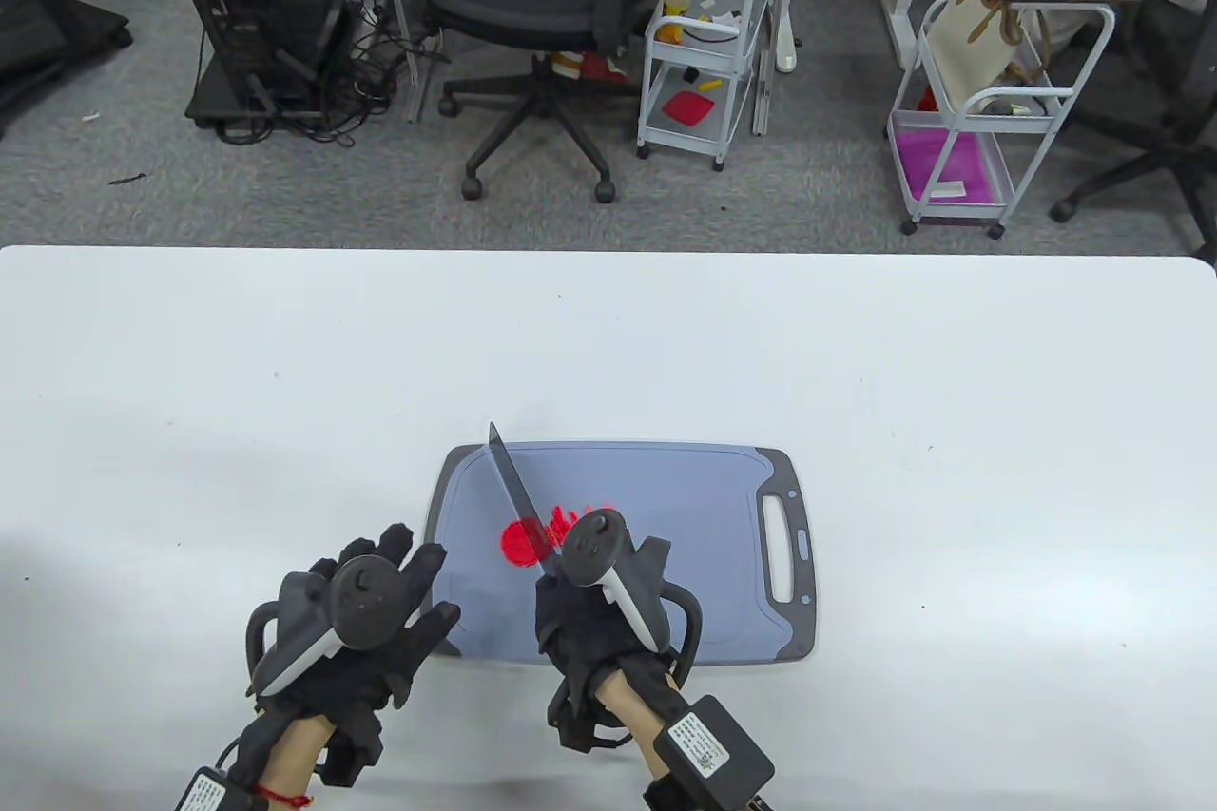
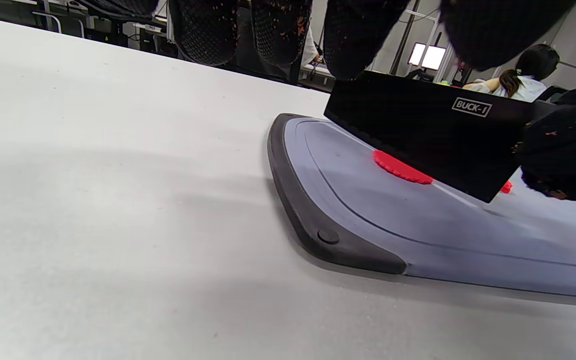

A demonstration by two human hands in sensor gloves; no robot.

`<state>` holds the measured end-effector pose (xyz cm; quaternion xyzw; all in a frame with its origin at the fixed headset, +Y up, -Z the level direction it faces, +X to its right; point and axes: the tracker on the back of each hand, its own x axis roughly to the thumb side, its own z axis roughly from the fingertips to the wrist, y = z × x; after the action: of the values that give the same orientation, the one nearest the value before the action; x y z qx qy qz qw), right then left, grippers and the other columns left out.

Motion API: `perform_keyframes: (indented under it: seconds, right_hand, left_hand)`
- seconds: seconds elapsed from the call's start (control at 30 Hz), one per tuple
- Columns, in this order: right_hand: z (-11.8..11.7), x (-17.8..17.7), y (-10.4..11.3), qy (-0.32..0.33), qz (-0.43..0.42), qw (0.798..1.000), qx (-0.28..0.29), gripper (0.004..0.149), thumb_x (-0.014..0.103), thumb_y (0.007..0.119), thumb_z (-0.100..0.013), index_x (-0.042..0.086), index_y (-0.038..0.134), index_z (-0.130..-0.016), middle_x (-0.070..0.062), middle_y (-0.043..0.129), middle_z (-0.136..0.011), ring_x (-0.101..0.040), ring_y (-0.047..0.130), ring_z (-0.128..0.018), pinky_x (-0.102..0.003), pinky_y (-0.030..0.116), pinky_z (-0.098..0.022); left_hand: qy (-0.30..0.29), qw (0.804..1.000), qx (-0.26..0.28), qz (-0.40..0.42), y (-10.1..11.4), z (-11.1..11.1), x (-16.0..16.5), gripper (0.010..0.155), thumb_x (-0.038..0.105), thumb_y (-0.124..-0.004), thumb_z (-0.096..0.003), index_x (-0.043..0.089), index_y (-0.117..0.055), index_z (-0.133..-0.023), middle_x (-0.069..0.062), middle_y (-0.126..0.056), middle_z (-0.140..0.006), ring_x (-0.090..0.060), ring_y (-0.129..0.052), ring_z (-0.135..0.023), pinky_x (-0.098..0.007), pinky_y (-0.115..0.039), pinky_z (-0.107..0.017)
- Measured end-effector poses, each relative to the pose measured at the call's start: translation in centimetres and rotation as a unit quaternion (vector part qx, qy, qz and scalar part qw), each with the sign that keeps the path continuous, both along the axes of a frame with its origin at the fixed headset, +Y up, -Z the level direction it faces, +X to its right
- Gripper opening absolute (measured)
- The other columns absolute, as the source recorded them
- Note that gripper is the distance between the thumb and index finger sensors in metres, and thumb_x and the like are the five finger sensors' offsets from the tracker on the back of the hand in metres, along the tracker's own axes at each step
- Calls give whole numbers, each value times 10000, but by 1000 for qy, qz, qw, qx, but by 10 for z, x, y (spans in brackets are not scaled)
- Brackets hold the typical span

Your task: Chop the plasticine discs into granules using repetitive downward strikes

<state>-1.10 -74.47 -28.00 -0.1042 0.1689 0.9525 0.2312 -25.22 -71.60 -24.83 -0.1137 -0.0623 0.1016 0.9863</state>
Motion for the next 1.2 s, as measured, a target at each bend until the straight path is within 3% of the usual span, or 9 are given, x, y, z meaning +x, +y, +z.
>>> perform_keyframes:
  seconds: [0.6, 0.67, 0.8, 0.97, 1.1, 1.2]
  right_hand:
    - [0, 9, 4, -9, -7, 999, 31, 496, 485, 784, -488, 92, 826, -789, 31, 1010, -374, -255, 1086, 47, -455, 863, 15]
    - [1, 8, 4, -9, -55, 998, 8, 497, 483, 784, -491, 89, 824, -791, 26, 1009, -377, -258, 1086, 44, -457, 861, 14]
    - [0, 5, -2, -8, -6, 1000, -6, 507, 493, 768, -490, 102, 809, -811, 31, 1007, -398, -247, 1097, 26, -446, 874, 5]
    - [-1, 12, -4, -25, -89, 996, -18, 509, 482, 776, -491, 101, 816, -826, 28, 1008, -407, -245, 1092, 26, -444, 871, 5]
    - [-2, 18, -5, -46, -108, 993, -17, 509, 481, 776, -491, 99, 817, -825, 29, 1008, -408, -241, 1094, 26, -441, 873, 7]
    - [-2, 22, -12, -73, -154, 983, -66, 516, 475, 768, -494, 88, 805, -833, 22, 1005, -416, -242, 1097, 22, -441, 876, 8]
  left_hand:
    - [-2, 1000, -4, -4, 1, 1, 0, 720, 680, -594, -480, 372, -626, -1131, -51, -506, -1289, -483, -580, -1123, -697, -438, -755]
    - [-3, 1000, -3, -5, 0, 1, 0, 720, 681, -594, -479, 373, -628, -1130, -51, -507, -1289, -483, -580, -1123, -698, -439, -754]
    - [-4, 1000, -6, -7, 0, 1, 0, 719, 680, -595, -480, 373, -628, -1129, -49, -508, -1288, -480, -581, -1124, -696, -440, -756]
    - [-4, 1000, -7, -6, 0, 1, 1, 720, 679, -595, -480, 371, -629, -1130, -50, -508, -1288, -484, -581, -1122, -697, -441, -755]
    - [-6, 1000, -8, -8, 0, 1, 1, 719, 679, -595, -480, 371, -630, -1129, -52, -507, -1288, -482, -583, -1122, -696, -443, -755]
    - [-6, 1000, -9, -9, -1, 0, 1, 721, 680, -594, -480, 370, -627, -1130, -52, -505, -1289, -483, -584, -1122, -696, -443, -756]
